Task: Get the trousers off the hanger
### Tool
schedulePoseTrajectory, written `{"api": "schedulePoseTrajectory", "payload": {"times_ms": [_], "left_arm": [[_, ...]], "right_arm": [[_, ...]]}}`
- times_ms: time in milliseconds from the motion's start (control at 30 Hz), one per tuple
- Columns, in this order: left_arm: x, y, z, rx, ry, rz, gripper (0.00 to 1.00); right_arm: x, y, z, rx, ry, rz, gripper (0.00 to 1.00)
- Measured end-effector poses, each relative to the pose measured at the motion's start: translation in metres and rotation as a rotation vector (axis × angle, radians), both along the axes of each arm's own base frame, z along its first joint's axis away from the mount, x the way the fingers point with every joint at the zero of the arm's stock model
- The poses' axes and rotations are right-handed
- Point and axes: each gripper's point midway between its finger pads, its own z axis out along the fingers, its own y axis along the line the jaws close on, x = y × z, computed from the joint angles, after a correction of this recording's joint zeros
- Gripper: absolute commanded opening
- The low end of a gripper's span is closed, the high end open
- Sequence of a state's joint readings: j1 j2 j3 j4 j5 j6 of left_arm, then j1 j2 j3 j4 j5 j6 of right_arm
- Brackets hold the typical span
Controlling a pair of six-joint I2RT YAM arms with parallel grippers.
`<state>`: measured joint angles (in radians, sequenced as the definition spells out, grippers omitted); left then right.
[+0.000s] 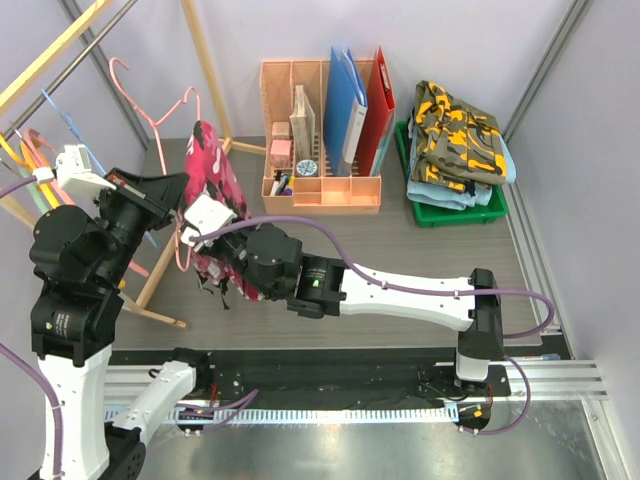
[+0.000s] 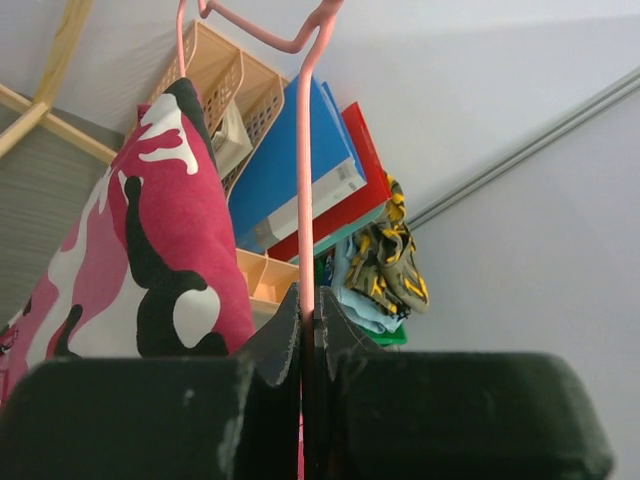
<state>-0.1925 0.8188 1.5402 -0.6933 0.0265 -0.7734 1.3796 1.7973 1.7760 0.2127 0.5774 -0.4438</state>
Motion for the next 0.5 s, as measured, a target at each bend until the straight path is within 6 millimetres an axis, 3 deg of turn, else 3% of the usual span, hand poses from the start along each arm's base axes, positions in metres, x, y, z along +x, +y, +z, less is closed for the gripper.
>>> {"api": "schedulePoseTrajectory", "payload": {"times_ms": [133,500], "left_arm": [[0.001,0.004,-0.009,0.029,0.009,0.019,0.00],[0.001,0.014,-0.003,0.056,-0.010,0.068,0.00]], "right_arm": [[-0.002,-0.001,0.007,-0.027,0.009,0.018,0.01],[-0.006,-0.018,0.051,0.010,0.001,0.025,0.01]]}}
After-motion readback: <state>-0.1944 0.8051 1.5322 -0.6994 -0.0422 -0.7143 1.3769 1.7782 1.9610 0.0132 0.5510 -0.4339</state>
